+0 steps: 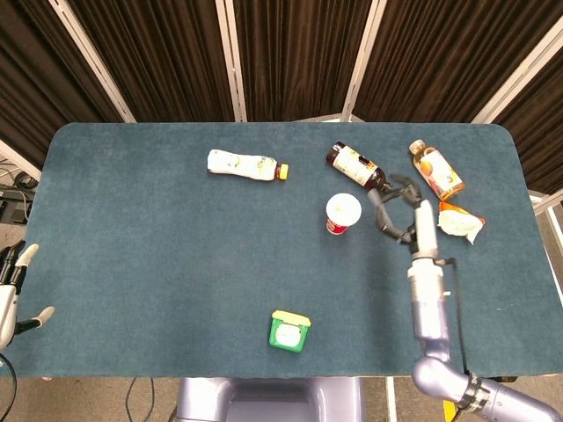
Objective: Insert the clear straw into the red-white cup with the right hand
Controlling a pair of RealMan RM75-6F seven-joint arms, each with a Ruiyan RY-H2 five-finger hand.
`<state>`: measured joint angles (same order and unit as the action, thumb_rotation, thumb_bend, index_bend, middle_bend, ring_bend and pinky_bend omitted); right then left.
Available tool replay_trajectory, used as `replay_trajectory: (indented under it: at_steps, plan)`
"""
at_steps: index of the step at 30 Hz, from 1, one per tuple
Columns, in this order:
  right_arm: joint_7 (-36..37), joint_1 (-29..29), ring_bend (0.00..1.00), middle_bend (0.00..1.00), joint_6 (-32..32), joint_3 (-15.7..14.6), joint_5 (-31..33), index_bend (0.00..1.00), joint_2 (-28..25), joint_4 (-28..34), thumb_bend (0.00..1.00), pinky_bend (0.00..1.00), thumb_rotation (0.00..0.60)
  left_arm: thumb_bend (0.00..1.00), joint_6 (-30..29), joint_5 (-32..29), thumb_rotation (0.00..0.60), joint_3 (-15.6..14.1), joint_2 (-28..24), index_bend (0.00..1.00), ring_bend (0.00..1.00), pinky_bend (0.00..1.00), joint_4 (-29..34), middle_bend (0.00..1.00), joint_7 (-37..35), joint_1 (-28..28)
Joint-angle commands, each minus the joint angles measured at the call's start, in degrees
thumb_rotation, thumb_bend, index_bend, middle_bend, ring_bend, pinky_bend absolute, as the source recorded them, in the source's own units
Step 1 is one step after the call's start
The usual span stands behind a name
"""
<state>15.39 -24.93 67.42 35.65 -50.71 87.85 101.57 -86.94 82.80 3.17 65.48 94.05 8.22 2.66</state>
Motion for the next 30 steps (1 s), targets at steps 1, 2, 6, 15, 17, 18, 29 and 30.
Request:
replay_trajectory:
  at_steps: [1,2,6,15,17,18,29,30]
  plan:
    - [5.64,0.24,0.00,0.18,-1.08,5.56,5.75,0.59,-1.20,3.01,0.43,0.00,0.600,0.05,0.01,-0.02,0.600,0.02,0.01,0.00,0.00,0.00,0.02,0.00,0.05,0.02]
    - [6.43,-0.03,0.00,0.18,-1.33,6.29,6.69,0.59,-1.06,3.14,0.43,0.00,0.600,0.05,0.01,-0.04,0.600,0.03,0.01,0.00,0.00,0.00,0.02,0.00,0.06,0.02]
    - [9.99,-1.31,0.00,0.18,-2.34,8.91,10.43,0.60,0.21,3.23,0.43,0.00,0.600,0.05,-0.01,-0.02,0.600,0.03,0.01,0.00,0.00,0.00,0.01,0.00,0.04,0.02]
    - [13.48,-5.55,0.00,0.19,-2.47,9.85,15.14,0.61,5.56,-1.02,0.43,0.00,0.600,0.05,0.05,-0.02,0.600,0.01,-0.02,0.00,0.00,0.00,-0.06,0.00,-0.06,0.04]
    - [14.87,-6.24,0.00,0.19,-2.80,9.95,15.36,0.61,6.88,-2.01,0.43,0.00,0.600,0.05,0.06,0.02,0.600,-0.01,-0.05,0.00,0.00,0.00,-0.10,0.00,-0.17,0.04]
    - [15.68,-6.45,0.00,0.19,-3.12,10.21,15.58,0.61,7.31,-2.46,0.43,0.00,0.600,0.05,0.08,0.03,0.600,-0.01,-0.08,0.00,0.00,0.00,-0.11,0.00,-0.22,0.05]
    - [18.39,-8.27,0.00,0.20,-2.25,9.25,13.07,0.63,11.34,-8.03,0.43,0.00,0.600,0.05,0.25,-0.05,0.600,0.00,-0.16,0.00,0.00,0.00,0.01,0.00,-0.12,0.14]
    - [18.35,-8.42,0.00,0.20,-2.10,9.17,12.86,0.63,11.57,-8.42,0.43,0.00,0.600,0.05,0.23,-0.04,0.600,-0.01,-0.15,0.00,0.00,0.00,0.03,0.00,-0.09,0.14]
